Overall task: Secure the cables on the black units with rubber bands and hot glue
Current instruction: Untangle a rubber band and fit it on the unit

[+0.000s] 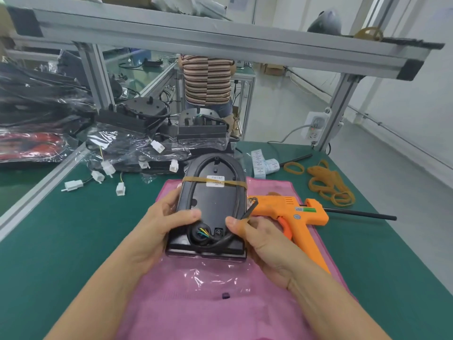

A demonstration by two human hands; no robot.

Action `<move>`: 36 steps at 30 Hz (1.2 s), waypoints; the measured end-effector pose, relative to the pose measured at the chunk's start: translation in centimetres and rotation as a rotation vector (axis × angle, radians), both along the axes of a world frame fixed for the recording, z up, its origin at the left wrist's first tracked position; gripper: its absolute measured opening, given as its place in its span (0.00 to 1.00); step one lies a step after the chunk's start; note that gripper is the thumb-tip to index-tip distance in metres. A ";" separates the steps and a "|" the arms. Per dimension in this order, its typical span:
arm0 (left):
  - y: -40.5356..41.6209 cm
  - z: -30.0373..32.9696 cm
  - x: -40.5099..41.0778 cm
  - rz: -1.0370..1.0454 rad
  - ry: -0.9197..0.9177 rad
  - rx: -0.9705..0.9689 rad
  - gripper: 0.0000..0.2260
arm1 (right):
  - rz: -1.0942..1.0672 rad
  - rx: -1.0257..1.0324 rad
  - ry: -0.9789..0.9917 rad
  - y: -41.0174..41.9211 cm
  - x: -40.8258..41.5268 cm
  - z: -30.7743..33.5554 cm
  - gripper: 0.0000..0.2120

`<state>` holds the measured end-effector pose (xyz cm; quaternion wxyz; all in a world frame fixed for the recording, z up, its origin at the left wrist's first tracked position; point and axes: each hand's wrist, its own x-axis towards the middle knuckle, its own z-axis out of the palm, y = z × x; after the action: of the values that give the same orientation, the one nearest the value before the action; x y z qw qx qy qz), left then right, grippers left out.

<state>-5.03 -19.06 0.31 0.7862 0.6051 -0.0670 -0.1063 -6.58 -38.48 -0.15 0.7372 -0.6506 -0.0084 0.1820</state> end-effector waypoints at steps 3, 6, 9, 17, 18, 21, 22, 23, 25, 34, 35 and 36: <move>-0.2 0.3 -1.0 -0.052 -0.134 0.220 0.35 | -0.027 0.005 0.015 -0.1 -0.1 0.2 0.17; -1.3 0.8 -1.7 0.030 -0.282 0.383 0.39 | -0.025 0.065 0.079 0.1 -0.3 0.3 0.22; -2.1 1.1 -1.9 0.186 -0.348 0.803 0.47 | -0.097 0.154 0.134 0.5 -0.1 0.0 0.17; -7.4 -1.7 -4.3 0.595 -0.753 0.956 0.08 | -0.376 0.308 0.044 2.5 0.7 0.3 0.05; -7.8 -1.9 -4.0 0.631 -0.720 0.966 0.07 | -0.401 0.304 0.033 2.9 0.5 0.3 0.07; -8.3 -1.9 -3.7 0.746 -0.708 1.017 0.06 | -0.464 0.302 -0.017 4.0 0.1 0.0 0.05; -8.3 -1.8 -3.8 0.776 -0.701 1.025 0.08 | -0.476 0.310 -0.025 4.3 -0.1 0.0 0.05; -8.3 -1.8 -3.8 0.790 -0.697 1.032 0.09 | -0.488 0.321 -0.032 4.5 -0.1 -0.1 0.04; -8.2 -1.7 -4.0 0.770 -0.707 1.057 0.11 | -0.504 0.351 -0.024 4.6 -0.2 -0.1 0.03; -6.8 -0.3 -5.3 0.105 -0.265 -0.009 0.05 | -0.506 0.183 -0.258 2.3 0.4 1.5 0.13; -6.6 -0.1 -5.6 0.030 -0.222 -0.077 0.05 | -0.508 0.179 -0.257 2.0 0.5 1.8 0.17; -6.2 0.0 -5.9 -0.015 -0.209 -0.071 0.05 | -0.523 0.175 -0.239 1.7 0.6 2.0 0.19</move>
<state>-10.90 -25.25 0.32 0.7951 0.5840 -0.1570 -0.0461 -5.97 -36.81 1.81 0.8061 -0.5815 0.0571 -0.0933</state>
